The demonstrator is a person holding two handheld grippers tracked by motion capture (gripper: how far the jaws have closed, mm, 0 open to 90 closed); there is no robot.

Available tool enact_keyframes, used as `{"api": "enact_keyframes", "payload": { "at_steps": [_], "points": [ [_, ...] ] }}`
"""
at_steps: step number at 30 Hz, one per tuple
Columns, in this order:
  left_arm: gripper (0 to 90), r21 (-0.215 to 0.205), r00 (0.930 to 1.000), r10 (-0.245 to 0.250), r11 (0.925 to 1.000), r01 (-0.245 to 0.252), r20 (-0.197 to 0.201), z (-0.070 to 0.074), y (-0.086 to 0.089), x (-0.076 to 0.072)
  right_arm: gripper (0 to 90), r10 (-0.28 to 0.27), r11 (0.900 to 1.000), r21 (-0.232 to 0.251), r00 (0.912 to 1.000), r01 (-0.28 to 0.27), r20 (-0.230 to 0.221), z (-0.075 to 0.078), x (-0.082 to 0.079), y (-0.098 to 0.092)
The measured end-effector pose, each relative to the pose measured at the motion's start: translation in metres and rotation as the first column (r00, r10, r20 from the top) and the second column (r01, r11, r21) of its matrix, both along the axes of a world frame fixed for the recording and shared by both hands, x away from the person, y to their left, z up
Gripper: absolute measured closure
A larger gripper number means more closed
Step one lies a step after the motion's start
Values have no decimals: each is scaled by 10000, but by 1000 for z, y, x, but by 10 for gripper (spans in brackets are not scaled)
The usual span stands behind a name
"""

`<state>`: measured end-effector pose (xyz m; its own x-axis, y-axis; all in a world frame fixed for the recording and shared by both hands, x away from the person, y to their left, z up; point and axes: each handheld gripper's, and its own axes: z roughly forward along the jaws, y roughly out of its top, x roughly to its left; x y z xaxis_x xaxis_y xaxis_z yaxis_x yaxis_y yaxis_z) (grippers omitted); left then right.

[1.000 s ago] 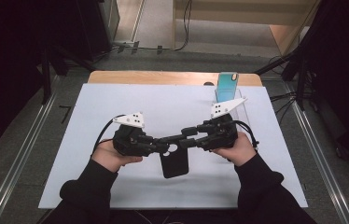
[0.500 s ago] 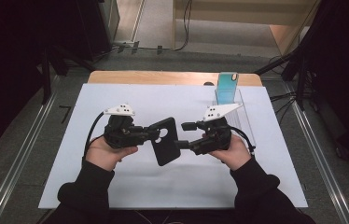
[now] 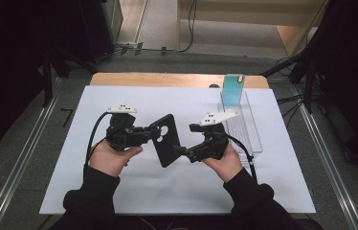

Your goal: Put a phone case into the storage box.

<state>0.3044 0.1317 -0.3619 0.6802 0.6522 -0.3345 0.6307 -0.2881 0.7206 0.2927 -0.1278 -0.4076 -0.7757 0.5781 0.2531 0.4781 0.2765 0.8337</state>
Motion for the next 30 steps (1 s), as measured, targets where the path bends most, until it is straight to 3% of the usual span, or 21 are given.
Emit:
{"api": "enact_keyframes", "payload": {
  "at_steps": [6,23,26,29,30],
  "points": [
    [770,197,10000,-49,9998,50,-36,-2,-9,-3,0,-589,9982,130,9983,589,0,-3,-3,12],
    [768,-3,9994,-289,9996,289,-179,-6,-26,-10,0,-1245,9905,-561,9919,1256,233,-15,-5,38],
    [767,35,9992,-346,9994,347,-179,-6,-27,-11,121,-1193,9905,-635,9916,1223,500,-17,-6,36],
    [764,16,9991,-414,9991,414,-136,-5,-26,-12,129,-1118,9913,-642,9924,1149,511,-17,-7,36],
    [750,-159,9988,-464,9988,462,-124,-5,-26,-12,133,-1130,9913,-621,9922,1162,528,-16,-7,36]
  ]
}}
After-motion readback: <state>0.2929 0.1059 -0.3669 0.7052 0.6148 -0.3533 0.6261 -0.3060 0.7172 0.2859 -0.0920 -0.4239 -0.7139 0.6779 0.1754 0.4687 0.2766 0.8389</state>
